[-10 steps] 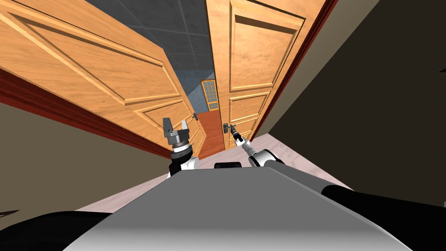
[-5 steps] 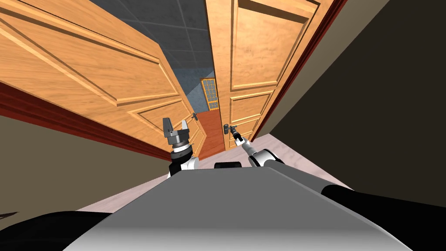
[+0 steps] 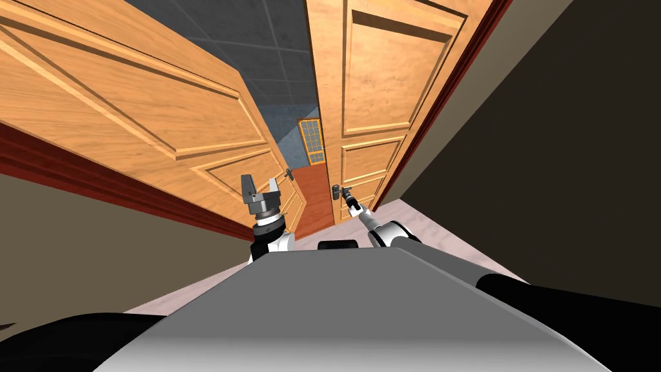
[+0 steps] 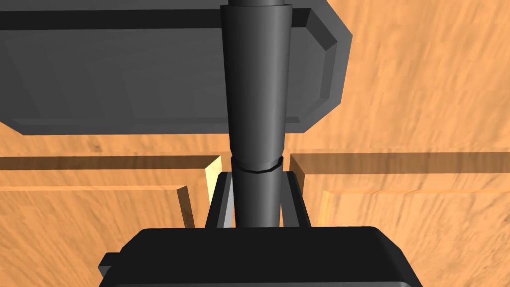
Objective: Push the door open
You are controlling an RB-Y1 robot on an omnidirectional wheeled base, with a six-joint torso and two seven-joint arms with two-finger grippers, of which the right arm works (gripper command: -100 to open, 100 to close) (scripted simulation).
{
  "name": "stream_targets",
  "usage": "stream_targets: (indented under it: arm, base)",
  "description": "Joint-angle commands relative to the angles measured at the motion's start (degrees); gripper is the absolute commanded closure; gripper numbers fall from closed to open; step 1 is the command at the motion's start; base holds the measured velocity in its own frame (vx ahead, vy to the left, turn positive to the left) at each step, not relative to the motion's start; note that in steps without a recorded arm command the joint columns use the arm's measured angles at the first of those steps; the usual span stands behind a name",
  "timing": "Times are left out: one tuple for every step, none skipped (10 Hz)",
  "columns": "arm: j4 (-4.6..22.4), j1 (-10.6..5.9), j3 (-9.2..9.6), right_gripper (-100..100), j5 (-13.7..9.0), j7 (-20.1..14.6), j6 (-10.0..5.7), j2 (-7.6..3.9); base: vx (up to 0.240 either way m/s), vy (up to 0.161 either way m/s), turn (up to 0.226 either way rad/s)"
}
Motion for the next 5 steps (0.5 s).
stream_targets:
  arm:
    - [-1.85,0.21,-0.38,100,-0.11,0.02,0.59,-0.58]
    - [-1.79,0.29,-1.06,100,-0.35,0.31,0.61,-0.94]
    - [-1.76,0.33,-1.35,100,-0.45,0.43,0.61,-1.07]
    - [-1.76,0.33,-1.35,100,-0.45,0.43,0.61,-1.07]
    - [-1.68,0.44,-2.23,100,-0.75,0.8,0.64,-1.5]
  base:
    - [0.122,0.075,-0.024]
    - [0.118,0.102,-0.026]
    - [0.148,0.118,-0.039]
    - [0.103,0.062,-0.016]
    - [0.148,0.09,-0.019]
